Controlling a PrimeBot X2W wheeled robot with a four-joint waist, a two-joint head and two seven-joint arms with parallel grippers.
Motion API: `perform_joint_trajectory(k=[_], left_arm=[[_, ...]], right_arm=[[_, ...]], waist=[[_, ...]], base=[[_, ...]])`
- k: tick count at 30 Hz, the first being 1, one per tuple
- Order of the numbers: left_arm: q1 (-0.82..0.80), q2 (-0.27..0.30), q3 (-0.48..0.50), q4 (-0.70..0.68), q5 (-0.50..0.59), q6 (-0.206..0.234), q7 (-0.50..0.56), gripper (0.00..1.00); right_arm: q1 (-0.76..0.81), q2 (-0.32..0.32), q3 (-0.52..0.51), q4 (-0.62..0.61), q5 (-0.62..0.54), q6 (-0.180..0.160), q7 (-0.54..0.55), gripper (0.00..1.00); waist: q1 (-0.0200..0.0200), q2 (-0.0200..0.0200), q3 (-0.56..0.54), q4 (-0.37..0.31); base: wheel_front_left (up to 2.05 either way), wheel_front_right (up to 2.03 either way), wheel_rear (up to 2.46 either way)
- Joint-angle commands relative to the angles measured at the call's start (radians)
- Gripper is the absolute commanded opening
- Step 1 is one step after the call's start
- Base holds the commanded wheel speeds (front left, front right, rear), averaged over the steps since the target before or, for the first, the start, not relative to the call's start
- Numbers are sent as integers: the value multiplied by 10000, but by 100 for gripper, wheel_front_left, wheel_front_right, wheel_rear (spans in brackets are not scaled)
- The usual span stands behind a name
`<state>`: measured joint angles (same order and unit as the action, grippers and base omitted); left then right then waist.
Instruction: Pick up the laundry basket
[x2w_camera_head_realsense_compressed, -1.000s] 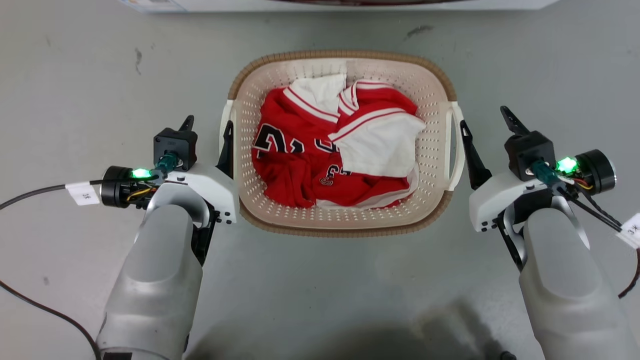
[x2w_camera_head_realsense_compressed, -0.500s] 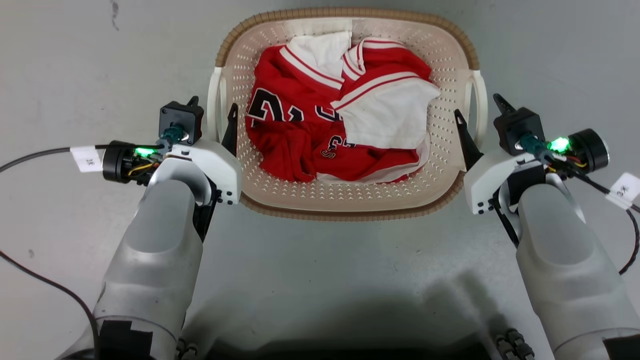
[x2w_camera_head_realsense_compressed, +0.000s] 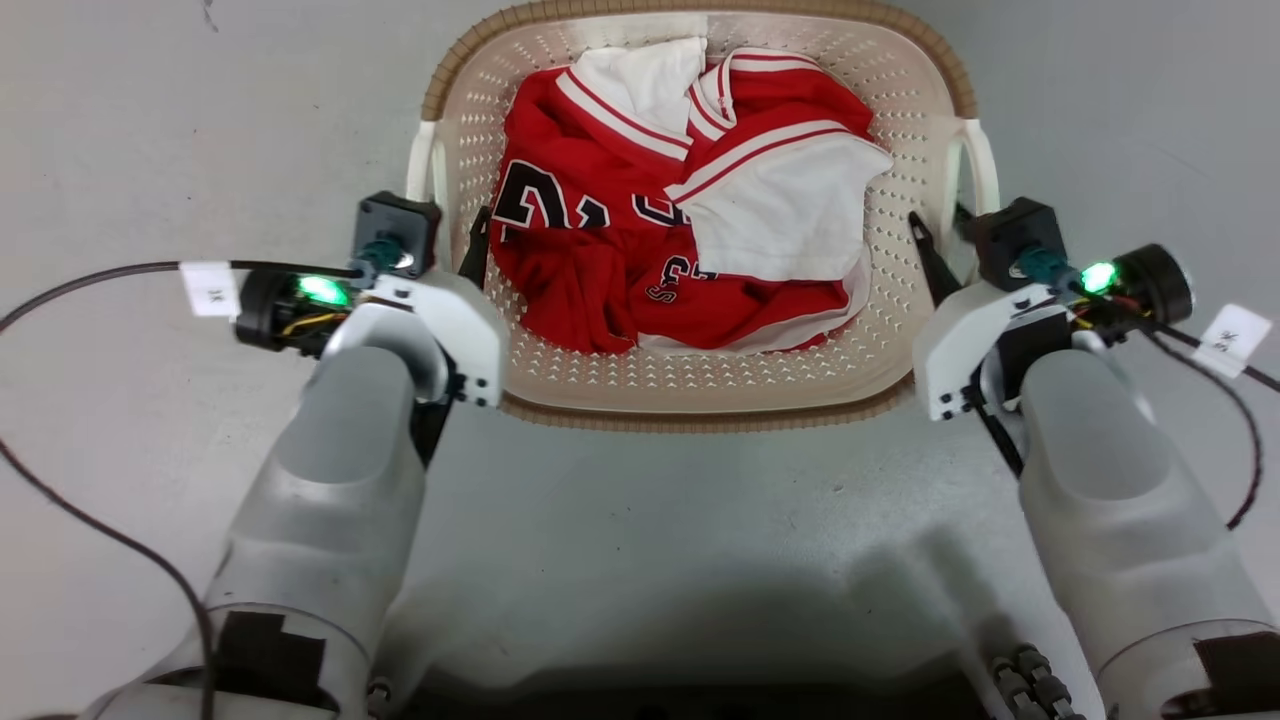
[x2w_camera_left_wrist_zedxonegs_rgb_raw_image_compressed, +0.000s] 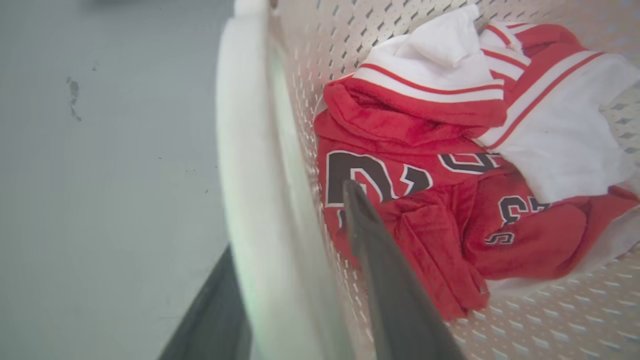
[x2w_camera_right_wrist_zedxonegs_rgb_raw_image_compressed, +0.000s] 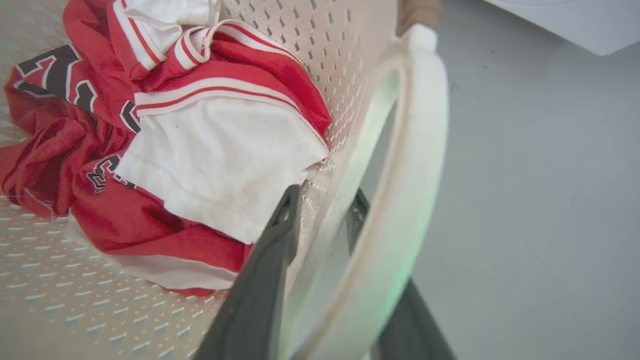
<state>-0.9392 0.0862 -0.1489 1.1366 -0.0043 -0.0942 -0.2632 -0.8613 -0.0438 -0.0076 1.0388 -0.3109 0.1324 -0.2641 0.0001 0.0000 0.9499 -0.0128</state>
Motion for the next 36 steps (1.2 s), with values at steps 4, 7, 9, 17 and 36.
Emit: perform_joint_trajectory(k=[4,7,9,17,36], left_arm=[[-65,208,-22,117,-77,70,-24,0],[139,216,-56,220,-107,75,-24,0],[242,232,-77,334,-168,53,-24,0],[745,303,-132,916,-365,-66,-24,0],[2423,36,-158,1505,-1212,-315,521,0]], right_arm=[[-151,-210,7,237,-21,-22,-12,0],[-55,-208,159,432,127,-22,-12,0],[16,-207,293,596,268,-22,-12,0],[318,-214,945,1500,792,-23,-12,0],[1311,-194,3244,2438,2600,-22,590,0]], waist=[[-1,0,-232,-43],[-1,0,-540,-90],[-1,0,-797,-114],[-1,0,-2143,-199],[-1,0,-5382,-65]], base=[[0,0,0],[0,0,0],[0,0,0],[0,0,0],[0,0,0]])
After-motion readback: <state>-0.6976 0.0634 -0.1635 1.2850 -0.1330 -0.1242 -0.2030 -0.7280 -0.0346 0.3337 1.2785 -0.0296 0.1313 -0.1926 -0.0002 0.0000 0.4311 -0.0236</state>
